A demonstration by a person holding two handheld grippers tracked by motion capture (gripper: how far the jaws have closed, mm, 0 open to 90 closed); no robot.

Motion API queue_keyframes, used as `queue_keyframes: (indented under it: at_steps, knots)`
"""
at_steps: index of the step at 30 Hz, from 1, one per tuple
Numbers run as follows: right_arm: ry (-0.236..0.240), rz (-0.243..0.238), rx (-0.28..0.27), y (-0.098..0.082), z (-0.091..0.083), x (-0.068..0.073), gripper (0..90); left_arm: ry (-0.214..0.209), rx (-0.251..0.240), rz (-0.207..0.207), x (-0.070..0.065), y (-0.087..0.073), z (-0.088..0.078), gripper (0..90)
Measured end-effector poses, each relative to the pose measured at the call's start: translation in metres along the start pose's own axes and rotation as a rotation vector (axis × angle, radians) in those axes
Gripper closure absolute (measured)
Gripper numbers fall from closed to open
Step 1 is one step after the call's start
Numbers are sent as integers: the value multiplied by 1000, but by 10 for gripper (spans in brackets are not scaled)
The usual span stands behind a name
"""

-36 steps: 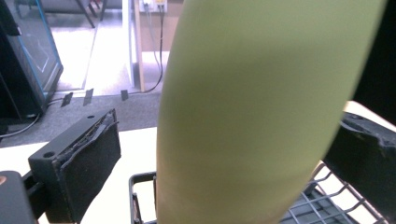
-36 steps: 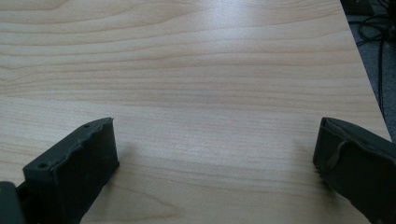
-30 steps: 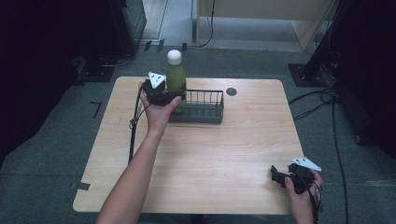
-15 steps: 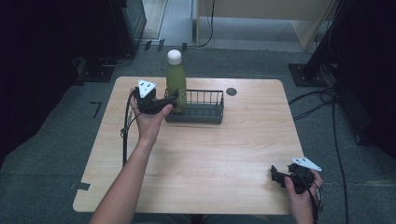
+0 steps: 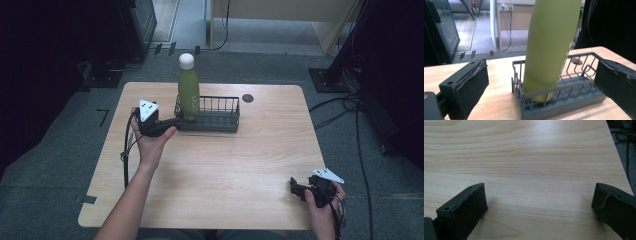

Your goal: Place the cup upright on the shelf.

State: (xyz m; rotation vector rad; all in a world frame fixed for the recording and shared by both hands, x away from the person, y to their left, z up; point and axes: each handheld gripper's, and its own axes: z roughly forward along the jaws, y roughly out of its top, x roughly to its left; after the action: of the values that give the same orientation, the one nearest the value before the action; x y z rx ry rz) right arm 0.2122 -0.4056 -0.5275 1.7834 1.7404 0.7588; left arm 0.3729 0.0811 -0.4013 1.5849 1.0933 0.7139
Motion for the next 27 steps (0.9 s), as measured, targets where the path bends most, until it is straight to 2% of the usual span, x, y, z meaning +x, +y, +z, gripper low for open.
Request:
queue_keyframes:
  at_steps: [5,8,10,18,24,27]
  knots:
    - [0,-1,0,0,0,0,0,-5,17,27,1,-12,-8,0]
    - [0,-1,0,0,0,0,0,-8,23,27,2,-19,-13,0]
    - [0,-1,0,0,0,0,0,3,29,43,2,-25,-18,0]
    - [0,-1,0,0,0,0,0,16,45,38,9,-41,-29,0]
    - [0,-1,0,0,0,0,0,34,82,31,22,-58,-41,0]
    - [0,0,0,0,0,0,0,37,90,24,26,-62,-45,0]
